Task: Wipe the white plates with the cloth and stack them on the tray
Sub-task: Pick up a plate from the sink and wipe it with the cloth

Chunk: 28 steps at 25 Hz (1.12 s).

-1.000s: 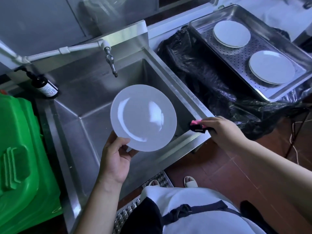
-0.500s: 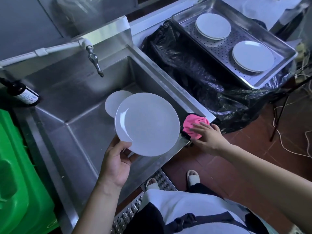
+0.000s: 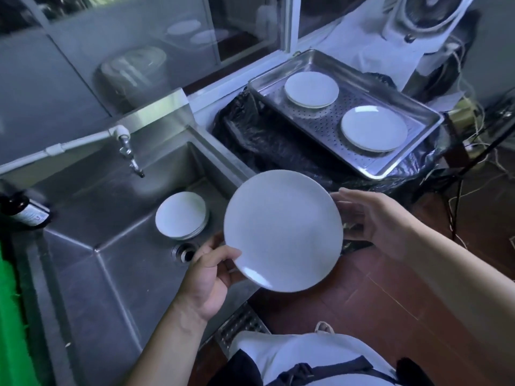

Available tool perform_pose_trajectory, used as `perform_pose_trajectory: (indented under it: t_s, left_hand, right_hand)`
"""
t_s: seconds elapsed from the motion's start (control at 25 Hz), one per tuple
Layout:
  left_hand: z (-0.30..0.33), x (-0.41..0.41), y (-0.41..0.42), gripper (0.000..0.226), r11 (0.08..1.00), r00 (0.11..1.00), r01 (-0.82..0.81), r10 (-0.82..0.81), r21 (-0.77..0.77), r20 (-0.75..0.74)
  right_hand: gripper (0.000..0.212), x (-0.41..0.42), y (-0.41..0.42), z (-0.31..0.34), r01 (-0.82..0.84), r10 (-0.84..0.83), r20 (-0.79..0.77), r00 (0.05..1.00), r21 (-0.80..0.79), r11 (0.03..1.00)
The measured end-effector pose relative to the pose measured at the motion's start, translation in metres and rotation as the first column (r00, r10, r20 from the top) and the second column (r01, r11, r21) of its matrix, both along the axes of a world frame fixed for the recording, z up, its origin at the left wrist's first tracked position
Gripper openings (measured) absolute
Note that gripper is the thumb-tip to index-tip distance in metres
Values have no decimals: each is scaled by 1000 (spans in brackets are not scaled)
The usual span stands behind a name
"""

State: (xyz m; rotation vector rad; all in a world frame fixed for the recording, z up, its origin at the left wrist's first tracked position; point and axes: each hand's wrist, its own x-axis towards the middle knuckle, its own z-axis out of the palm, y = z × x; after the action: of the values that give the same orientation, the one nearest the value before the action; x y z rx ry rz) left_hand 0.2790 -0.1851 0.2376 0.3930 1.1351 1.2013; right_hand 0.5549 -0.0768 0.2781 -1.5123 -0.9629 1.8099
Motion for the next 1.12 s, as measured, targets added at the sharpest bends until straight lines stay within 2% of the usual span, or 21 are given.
perform_pose_trajectory:
  t_s: [0.24,0.4,0.56,0.72,0.84,0.92,1.04,1.12]
  left_hand:
    - [-12,98,43,35,987,987,149,-145,-57,62]
    - [-10,151,73,46,964,969,246,-242,-105,42]
    - [6,189,117,64,958,968,248,-252,-145,-8]
    - [18,223,185,42,967,966,221,-234,-123,-105]
    - [14,243,244,39,974,963,205,-219,-99,-155]
    - [9,258,287,37,971,958,207,-226,-121,-176]
    - [-3,277,345,23,973,959,171,-201,-158,-201]
    - [-10,285,371,24,972,959,139,-180,-190,-218]
  right_hand:
    - [35,114,5,-19,129,-132,-28,991,-75,989]
    - [30,167,18,-19,212,-212,8,977,-68,975]
    - [24,202,59,-12,255,-254,81,964,-11,967]
    - [20,224,124,-4,270,-274,103,956,51,962]
    - [19,237,188,-11,269,-277,140,950,77,960]
    - [30,247,235,-21,298,-308,219,926,78,951]
    - [53,257,304,-37,278,-277,267,923,33,960]
    - [57,258,340,-49,252,-237,295,926,-13,968]
